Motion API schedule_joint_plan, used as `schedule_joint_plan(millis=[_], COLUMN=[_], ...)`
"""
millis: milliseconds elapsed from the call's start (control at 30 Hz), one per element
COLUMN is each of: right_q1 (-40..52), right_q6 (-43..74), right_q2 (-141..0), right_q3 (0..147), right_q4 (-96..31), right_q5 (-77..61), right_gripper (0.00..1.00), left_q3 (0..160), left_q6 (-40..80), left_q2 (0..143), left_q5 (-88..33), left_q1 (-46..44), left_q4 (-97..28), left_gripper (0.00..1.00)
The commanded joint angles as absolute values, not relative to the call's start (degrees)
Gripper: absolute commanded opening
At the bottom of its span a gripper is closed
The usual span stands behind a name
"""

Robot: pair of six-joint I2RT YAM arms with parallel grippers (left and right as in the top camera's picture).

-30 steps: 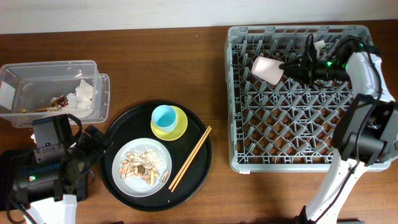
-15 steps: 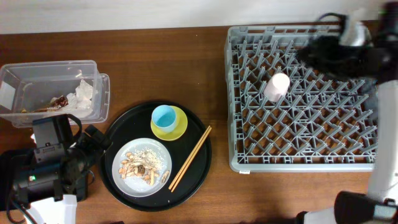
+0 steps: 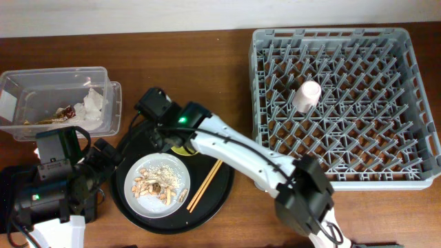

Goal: Sort waste into correct bins and load items into the dishwasher rack
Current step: 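Carry the pink cup to the rack and set it upside down, then grasp the blue cup off the yellow saucer with the right gripper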

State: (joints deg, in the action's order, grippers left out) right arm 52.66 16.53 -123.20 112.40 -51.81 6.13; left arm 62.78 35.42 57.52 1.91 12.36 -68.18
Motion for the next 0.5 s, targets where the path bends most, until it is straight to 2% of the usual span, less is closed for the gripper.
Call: schedule_joint_plan(millis=[0, 67, 167, 333, 467], right_q1=[54.0, 54.0, 54.0, 54.1, 54.1], right_q6=[17.4, 19.6, 19.6, 20.5, 20.5], right_q2=[-126.2, -127.7, -128.3, -129.7, -129.6], right_q3=[112.7, 112.7, 112.6, 112.3, 112.6], right_q4=[-51.2, -51.2, -51.3, -51.6, -51.7], right_q5=[11.2, 11.0, 11.0, 9.0, 9.0], right_gripper=[0.67, 0.54, 0.43, 0.39, 0.25], left_q3=[63.2, 63.2, 63.2, 63.2, 63.2], left_q6=[35.4, 35.4, 35.4, 35.4, 35.4], left_q2=[57.3, 57.3, 57.3, 57.3, 57.3], left_q5=[1.7, 1.7, 1.7, 1.7, 1.7], left_q1=[12.7, 12.7, 12.7, 12.7, 12.7], left_q4=[-68.2, -68.2, -68.2, -68.2, -68.2], left_gripper=[0.99, 0.99, 0.99, 0.99, 0.99])
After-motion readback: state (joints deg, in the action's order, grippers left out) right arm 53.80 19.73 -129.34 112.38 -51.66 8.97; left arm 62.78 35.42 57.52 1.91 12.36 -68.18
